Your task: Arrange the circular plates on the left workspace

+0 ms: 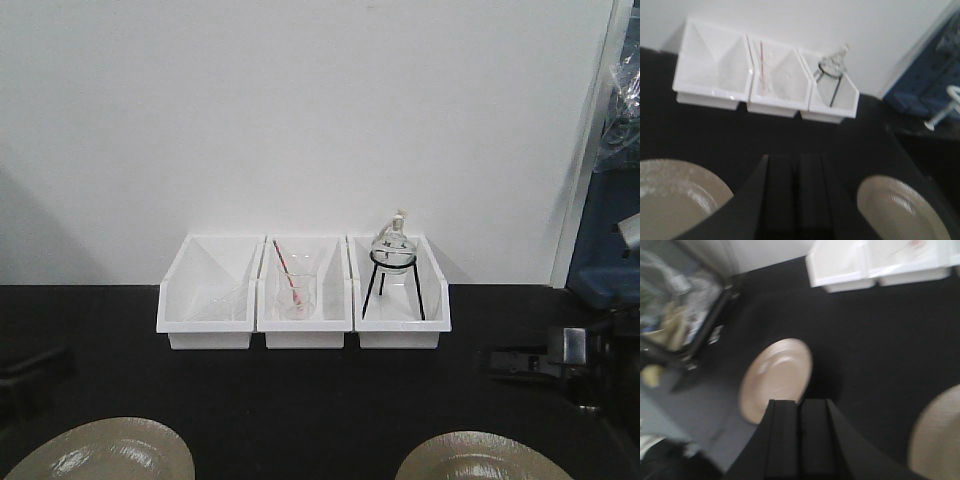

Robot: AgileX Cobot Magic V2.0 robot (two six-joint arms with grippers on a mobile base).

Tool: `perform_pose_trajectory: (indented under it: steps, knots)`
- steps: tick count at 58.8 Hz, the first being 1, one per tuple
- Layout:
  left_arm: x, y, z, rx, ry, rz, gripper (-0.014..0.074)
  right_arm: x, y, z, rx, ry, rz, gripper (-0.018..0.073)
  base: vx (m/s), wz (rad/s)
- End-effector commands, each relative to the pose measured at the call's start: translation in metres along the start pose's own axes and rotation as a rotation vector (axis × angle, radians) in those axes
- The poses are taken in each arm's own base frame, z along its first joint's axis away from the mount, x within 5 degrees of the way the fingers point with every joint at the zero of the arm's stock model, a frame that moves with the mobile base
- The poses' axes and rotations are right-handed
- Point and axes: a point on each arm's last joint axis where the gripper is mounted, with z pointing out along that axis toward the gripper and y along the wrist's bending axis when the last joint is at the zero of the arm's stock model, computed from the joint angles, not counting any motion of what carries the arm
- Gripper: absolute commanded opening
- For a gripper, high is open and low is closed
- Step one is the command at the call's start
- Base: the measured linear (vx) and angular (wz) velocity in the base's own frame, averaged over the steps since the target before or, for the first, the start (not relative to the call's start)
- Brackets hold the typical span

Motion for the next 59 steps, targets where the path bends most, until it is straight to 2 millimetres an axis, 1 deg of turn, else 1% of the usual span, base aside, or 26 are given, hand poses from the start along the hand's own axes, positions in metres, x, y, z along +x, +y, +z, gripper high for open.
perform_pose_trajectory:
  steps: [1,4,8,9,10,12,15,16,17,24,27,31,35,42,46,51,55,59]
  knots:
    - [-0.006,-0.015,0.005,0.101,0.011,0.004,0.0002,-0.014,0.011,0.002,-0.149,-0.053,0.019,0.0000,0.00,0.00]
    - [0.001,-0.018,0.010,0.142,0.079,0.020,0.0002,-0.014,0.008,0.006,-0.163,-0.045,0.035,0.0000,0.00,0.00]
    - [0.010,-0.027,0.018,0.256,0.178,-0.011,0.0002,-0.015,0.004,0.009,-0.165,-0.040,0.046,0.0000,0.00,0.00]
    - [0.011,-0.027,0.020,0.267,0.187,0.002,0.0002,-0.015,0.004,0.010,-0.165,-0.040,0.044,0.0000,0.00,0.00]
    - [0.013,-0.031,0.022,0.308,0.206,-0.027,0.0002,-0.015,0.003,0.010,-0.164,-0.040,0.043,0.0000,0.00,0.00]
    - [0.016,-0.034,0.026,0.358,0.236,-0.029,0.0002,-0.015,0.003,0.010,-0.163,-0.041,0.034,0.0000,0.00,0.00]
    - [0.018,-0.041,0.031,0.451,0.270,-0.085,0.0002,-0.015,0.003,0.010,-0.159,-0.045,0.017,0.0000,0.00,0.00]
    - [0.019,-0.044,0.034,0.493,0.285,-0.130,0.0002,-0.015,0.003,0.010,-0.158,-0.046,0.011,0.0000,0.00,0.00]
    - [0.019,-0.045,0.035,0.504,0.284,-0.129,0.0002,-0.015,0.003,0.010,-0.157,-0.047,0.008,0.0000,0.00,0.00]
    - [0.019,-0.052,0.051,0.628,0.299,-0.299,0.0002,-0.015,0.003,0.010,-0.156,-0.044,0.005,0.0000,0.00,0.00]
    - [0.019,-0.051,0.058,0.627,0.291,-0.343,0.0002,-0.015,0.003,0.010,-0.156,-0.044,0.005,0.0000,0.00,0.00]
    - [0.019,-0.044,0.069,0.560,0.260,-0.393,0.0002,-0.015,0.003,0.010,-0.156,-0.044,0.005,0.0000,0.00,0.00]
    - [0.017,-0.037,0.075,0.481,0.224,-0.409,0.0002,-0.015,0.003,0.010,-0.156,-0.044,0.005,0.0000,0.00,0.00]
    - [0.017,-0.030,0.079,0.397,0.195,-0.372,0.0004,-0.015,0.003,0.010,-0.155,-0.044,0.004,0.0000,0.00,0.00]
    - [0.020,-0.028,0.080,0.381,0.206,-0.322,0.0011,-0.015,0.003,0.010,-0.155,-0.044,0.004,0.0000,0.00,0.00]
    - [0.021,-0.021,0.082,0.372,0.234,-0.280,0.0030,-0.015,0.003,0.010,-0.155,-0.044,0.004,0.0000,0.00,0.00]
    - [0.018,-0.011,0.083,0.394,0.254,-0.302,0.0058,-0.015,0.002,0.010,-0.153,-0.042,0.003,0.0000,0.00,0.00]
    - [0.012,0.005,0.082,0.416,0.262,-0.340,0.0104,-0.015,0.002,0.010,-0.153,-0.042,0.003,0.0000,0.00,0.00]
